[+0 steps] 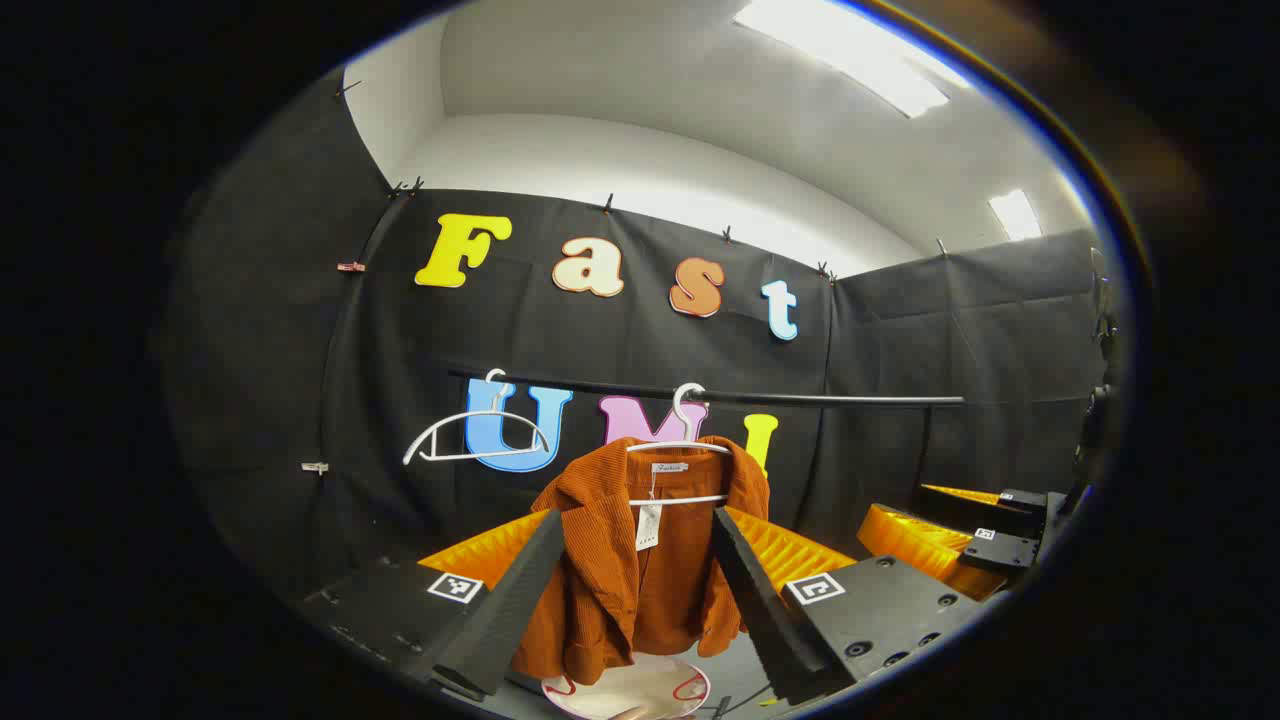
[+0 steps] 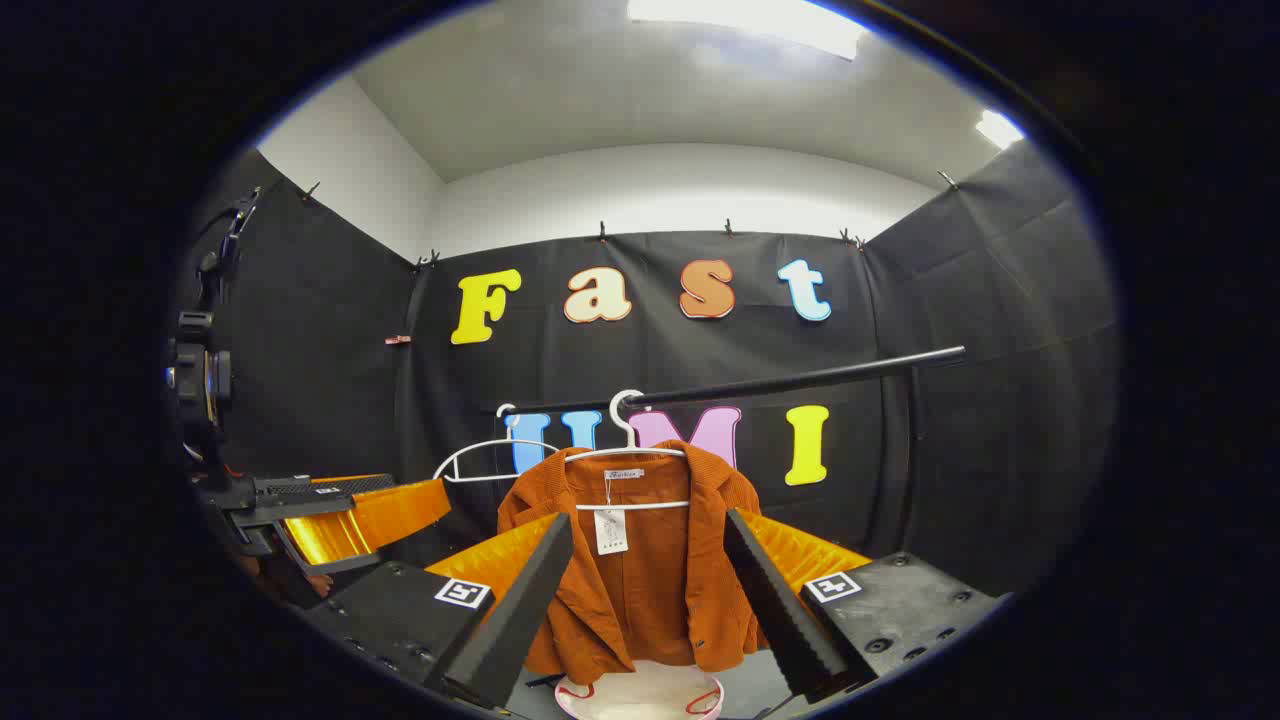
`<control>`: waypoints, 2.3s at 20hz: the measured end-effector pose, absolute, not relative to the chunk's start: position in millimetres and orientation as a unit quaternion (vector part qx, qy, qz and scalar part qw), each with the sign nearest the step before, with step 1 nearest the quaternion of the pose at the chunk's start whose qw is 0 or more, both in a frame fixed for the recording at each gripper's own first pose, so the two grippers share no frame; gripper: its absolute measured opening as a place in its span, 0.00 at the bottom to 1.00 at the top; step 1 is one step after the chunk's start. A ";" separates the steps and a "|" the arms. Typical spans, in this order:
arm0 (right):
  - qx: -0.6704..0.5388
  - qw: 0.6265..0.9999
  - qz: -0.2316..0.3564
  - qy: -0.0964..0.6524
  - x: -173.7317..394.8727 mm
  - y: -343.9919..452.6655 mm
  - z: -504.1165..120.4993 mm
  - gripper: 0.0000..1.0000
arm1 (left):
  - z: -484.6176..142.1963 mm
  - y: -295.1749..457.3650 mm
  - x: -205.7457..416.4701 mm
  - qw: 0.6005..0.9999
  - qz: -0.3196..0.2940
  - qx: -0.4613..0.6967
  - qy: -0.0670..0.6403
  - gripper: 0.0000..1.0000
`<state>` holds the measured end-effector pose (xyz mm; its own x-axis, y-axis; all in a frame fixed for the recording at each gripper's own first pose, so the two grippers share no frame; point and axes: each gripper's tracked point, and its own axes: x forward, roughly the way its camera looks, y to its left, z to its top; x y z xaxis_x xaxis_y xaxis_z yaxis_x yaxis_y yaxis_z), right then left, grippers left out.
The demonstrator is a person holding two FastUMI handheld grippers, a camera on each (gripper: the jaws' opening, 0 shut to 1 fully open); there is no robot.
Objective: Grasp the clothes on the hanger with both hands and then place them into the laundry hamper below.
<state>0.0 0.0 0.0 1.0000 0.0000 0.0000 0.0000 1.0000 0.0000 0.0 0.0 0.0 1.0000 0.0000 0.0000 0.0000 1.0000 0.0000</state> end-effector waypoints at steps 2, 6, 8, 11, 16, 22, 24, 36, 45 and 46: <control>0.003 1.000 0.001 0.003 0.7 -0.2 -1.4 0.98 | 3.4 0.1 -2.3 1.000 0.001 0.002 -0.005 0.94; 0.008 1.000 -0.001 0.004 2.4 -2.9 -0.5 0.98 | 5.6 -2.1 -3.3 1.000 -0.002 0.009 -0.013 0.94; 0.008 1.000 -0.003 0.002 3.5 -3.4 -0.1 0.98 | 7.0 -1.9 -4.1 1.000 -0.004 0.007 -0.018 0.94; 0.009 1.000 -0.007 0.003 3.2 -4.2 -1.0 0.98 | 9.7 -2.2 -4.4 1.000 -0.001 0.010 -0.029 0.94; 0.009 1.000 -0.013 0.008 4.7 -1.4 -5.3 0.98 | 8.8 -2.1 -2.0 0.999 -0.004 0.005 -0.039 0.94; 0.006 1.000 -0.023 0.011 6.1 0.7 -8.9 0.98 | 2.8 -1.9 0.5 0.999 -0.011 -0.003 -0.031 0.94; 0.005 1.000 -0.027 0.010 7.4 0.0 -8.4 0.98 | 2.6 -1.8 1.4 0.999 -0.015 -0.003 -0.028 0.94; 0.002 0.998 -0.055 0.011 12.3 9.8 -14.0 0.98 | 5.6 13.0 27.6 0.999 -0.038 -0.008 -0.022 0.94; -0.007 0.996 -0.081 0.026 13.7 15.6 -33.9 0.98 | -9.1 21.4 34.3 0.998 -0.060 -0.010 -0.008 0.94; -0.008 0.996 -0.082 0.029 17.1 13.6 -36.9 0.98 | -11.5 22.2 37.8 0.998 -0.061 -0.009 -0.006 0.94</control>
